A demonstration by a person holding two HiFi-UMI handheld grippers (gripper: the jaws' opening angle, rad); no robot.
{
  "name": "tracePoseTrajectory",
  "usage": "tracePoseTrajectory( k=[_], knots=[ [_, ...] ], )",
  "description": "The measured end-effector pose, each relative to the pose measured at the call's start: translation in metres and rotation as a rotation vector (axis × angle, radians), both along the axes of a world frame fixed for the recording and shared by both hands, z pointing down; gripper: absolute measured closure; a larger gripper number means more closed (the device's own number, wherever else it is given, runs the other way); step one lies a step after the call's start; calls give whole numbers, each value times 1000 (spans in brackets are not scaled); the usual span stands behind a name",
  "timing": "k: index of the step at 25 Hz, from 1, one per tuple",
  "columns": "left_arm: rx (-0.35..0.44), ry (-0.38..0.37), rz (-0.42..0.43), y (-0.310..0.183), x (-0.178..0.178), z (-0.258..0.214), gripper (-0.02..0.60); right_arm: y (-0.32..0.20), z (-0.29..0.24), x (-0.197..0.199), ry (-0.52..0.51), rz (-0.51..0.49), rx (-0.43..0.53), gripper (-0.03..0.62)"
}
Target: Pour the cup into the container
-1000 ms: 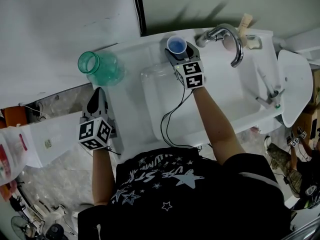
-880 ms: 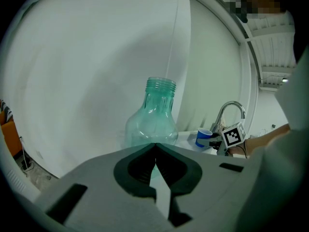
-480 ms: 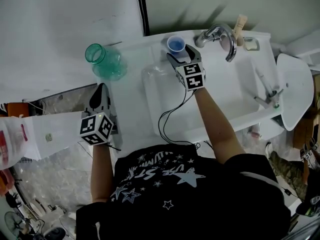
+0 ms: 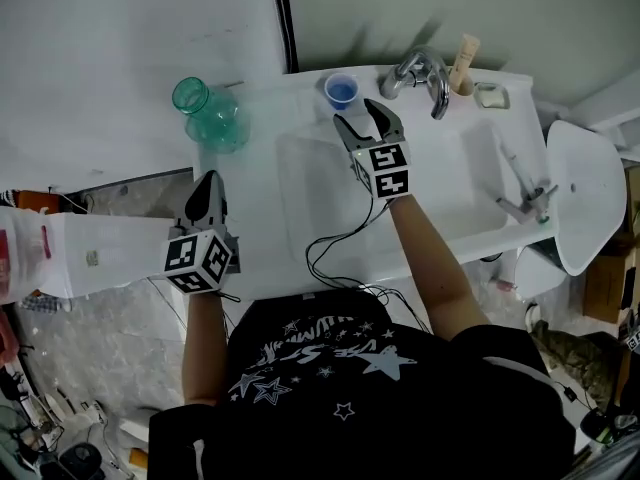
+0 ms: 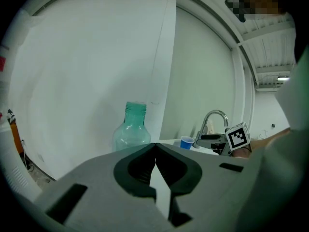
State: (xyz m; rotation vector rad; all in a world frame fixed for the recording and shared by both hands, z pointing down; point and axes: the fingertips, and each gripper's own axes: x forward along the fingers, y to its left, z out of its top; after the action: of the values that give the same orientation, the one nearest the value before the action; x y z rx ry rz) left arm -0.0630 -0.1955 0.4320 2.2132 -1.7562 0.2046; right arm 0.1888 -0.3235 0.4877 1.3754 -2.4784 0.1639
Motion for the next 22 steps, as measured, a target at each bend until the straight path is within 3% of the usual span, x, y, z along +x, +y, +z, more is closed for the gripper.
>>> tracePoseTrajectory(
  k=[9, 12, 22],
  knots=[
    [20, 13, 22, 7, 23, -2, 571, 21, -11, 5, -49, -14, 10, 489],
    [26, 31, 30, 14, 22, -3, 571, 31, -17, 9, -25, 17, 23, 586],
    [45, 80, 103, 60, 1, -8, 571, 85, -39, 1, -13, 125, 16, 588]
  ],
)
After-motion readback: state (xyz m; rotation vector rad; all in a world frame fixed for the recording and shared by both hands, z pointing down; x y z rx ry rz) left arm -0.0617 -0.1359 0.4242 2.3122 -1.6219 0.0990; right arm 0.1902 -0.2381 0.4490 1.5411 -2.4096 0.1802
